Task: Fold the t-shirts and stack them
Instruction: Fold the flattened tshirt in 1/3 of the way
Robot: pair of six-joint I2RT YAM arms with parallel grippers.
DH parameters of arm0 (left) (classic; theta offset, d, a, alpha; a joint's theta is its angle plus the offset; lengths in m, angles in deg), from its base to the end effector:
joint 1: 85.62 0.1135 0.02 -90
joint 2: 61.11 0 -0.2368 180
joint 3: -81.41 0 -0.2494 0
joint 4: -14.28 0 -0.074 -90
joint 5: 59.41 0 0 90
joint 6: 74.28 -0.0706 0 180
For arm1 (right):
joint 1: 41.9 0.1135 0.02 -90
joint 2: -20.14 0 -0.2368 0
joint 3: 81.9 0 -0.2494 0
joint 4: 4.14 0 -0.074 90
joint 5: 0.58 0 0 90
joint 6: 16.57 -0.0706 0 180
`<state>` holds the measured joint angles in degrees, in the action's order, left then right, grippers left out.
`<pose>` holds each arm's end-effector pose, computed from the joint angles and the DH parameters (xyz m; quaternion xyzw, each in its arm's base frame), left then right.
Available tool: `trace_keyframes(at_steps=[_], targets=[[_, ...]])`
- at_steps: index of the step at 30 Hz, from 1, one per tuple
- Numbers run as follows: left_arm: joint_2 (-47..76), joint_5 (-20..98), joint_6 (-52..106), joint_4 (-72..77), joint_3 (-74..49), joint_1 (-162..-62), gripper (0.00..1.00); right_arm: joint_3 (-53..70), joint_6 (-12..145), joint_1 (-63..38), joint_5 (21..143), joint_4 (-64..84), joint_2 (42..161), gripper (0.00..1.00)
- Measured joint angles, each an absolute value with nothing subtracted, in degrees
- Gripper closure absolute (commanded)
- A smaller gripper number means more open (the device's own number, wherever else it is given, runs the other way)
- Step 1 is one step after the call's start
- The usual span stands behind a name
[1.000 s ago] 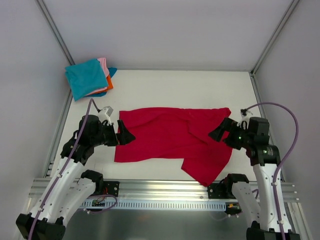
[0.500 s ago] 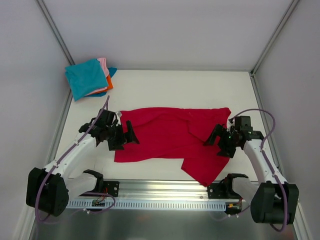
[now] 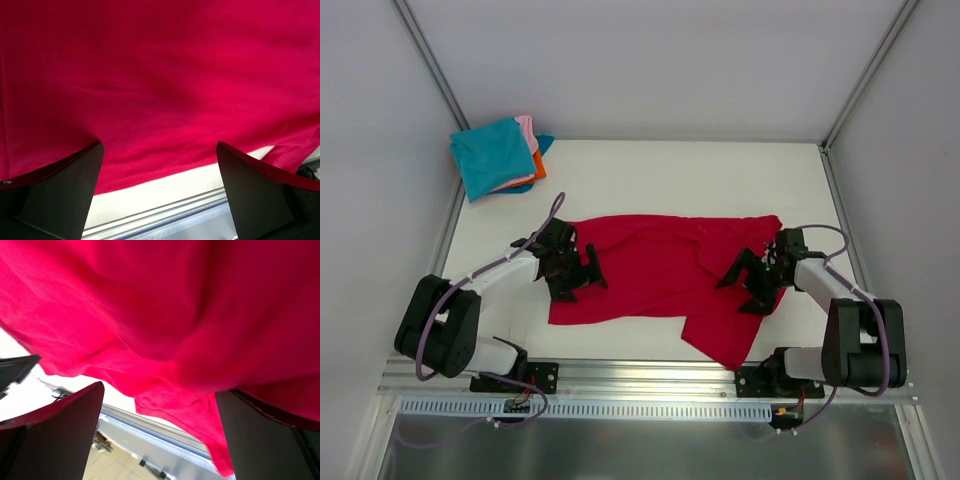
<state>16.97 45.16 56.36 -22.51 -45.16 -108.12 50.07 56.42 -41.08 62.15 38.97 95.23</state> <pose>0.2388 -0.1181 0.1162 -0.1207 0.9542 -0.2328 0.1441 0.2271 0.0356 0.1002 0.0946 0.9535 0.2553 0.1293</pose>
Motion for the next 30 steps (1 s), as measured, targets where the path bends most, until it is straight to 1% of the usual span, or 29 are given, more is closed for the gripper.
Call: trace_keyframes(at_steps=[5,10,22,30], targets=[[20.91,44.88,57.68,-21.25,-43.76,-108.58,0.01,47.01,54.69,-40.81,58.48,36.74,101.43,0.0],[25.61,45.31,58.59,-21.64,-39.78,-108.58,0.01,44.24,53.53,-40.62,55.99,35.76,105.78,0.0],[39.36,45.8,58.42,-25.16,-24.81,-108.56,0.01,35.47,53.51,-40.16,56.18,37.09,114.29,0.0],[42.94,47.78,57.61,-25.16,-20.62,-105.0,0.01,28.79,53.58,-40.14,57.17,38.14,119.49,0.0]])
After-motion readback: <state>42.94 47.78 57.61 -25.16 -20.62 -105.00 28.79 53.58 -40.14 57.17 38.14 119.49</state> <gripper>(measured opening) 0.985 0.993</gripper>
